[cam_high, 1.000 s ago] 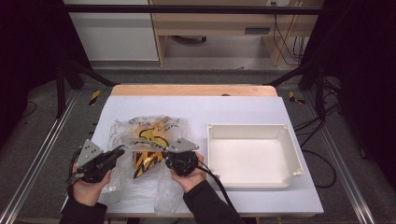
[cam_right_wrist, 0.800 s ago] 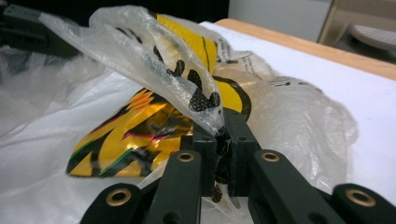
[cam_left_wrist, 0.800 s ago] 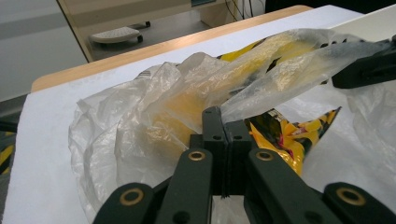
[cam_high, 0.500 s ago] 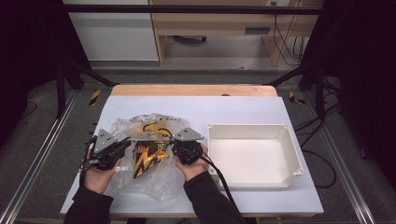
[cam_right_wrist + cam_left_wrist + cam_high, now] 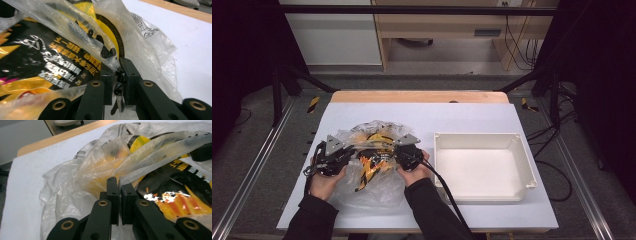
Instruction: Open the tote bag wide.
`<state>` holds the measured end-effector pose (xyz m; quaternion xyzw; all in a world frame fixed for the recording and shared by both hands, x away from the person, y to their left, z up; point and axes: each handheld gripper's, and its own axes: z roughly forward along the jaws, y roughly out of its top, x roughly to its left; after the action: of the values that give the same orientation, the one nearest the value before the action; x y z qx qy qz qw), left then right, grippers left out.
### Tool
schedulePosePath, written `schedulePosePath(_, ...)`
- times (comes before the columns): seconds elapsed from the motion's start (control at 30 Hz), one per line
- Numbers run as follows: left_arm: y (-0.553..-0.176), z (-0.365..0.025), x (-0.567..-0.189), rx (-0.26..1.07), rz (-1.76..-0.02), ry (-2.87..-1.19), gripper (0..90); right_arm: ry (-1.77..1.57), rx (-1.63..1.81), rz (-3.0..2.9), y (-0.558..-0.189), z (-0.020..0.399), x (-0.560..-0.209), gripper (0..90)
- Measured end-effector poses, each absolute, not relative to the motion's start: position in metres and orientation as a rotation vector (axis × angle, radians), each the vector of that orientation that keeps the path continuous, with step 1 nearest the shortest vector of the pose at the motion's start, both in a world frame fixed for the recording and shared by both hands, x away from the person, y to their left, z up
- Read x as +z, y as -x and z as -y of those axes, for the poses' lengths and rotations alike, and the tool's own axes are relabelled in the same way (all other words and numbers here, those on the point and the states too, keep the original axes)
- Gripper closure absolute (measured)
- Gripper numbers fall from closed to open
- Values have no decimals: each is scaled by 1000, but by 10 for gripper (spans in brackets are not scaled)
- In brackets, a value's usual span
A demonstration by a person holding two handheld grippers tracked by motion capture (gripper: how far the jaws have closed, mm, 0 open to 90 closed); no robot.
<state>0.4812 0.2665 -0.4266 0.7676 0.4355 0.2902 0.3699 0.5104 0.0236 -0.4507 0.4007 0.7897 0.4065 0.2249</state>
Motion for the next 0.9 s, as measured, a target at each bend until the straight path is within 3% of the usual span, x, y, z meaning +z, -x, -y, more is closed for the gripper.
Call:
schedulePosePath(0.1,-482,-268,-429,724,-1126,-1962,870,-1108,1115,-2182,-513,-24,-453,769)
schedulePosePath(0.2,-481,-272,-425,704,-1122,-1918,726,-1092,1131,-2162,-510,-19,-446,726)
schedulePosePath(0.23,-480,-273,-423,680,-1120,-1895,726,-1092,1131,-2162,-510,-19,-446,726)
schedulePosePath(0.3,-474,-279,-417,668,-1108,-1854,632,-1080,1154,-2155,-508,-16,-441,764)
schedulePosePath(0.37,-466,-284,-409,649,-1097,-1827,528,-1085,1213,-2155,-503,-14,-434,860)
schedulePosePath(0.5,-446,-287,-399,648,-1078,-1842,445,-1080,1240,-2155,-500,-16,-429,876)
schedulePosePath(0.7,-426,-289,-409,549,-1080,-1878,406,-1095,1233,-2081,-502,-11,-422,876)
schedulePosePath(0.9,-414,-279,-412,538,-1066,-1940,402,-1111,1249,-2062,-502,-9,-419,876)
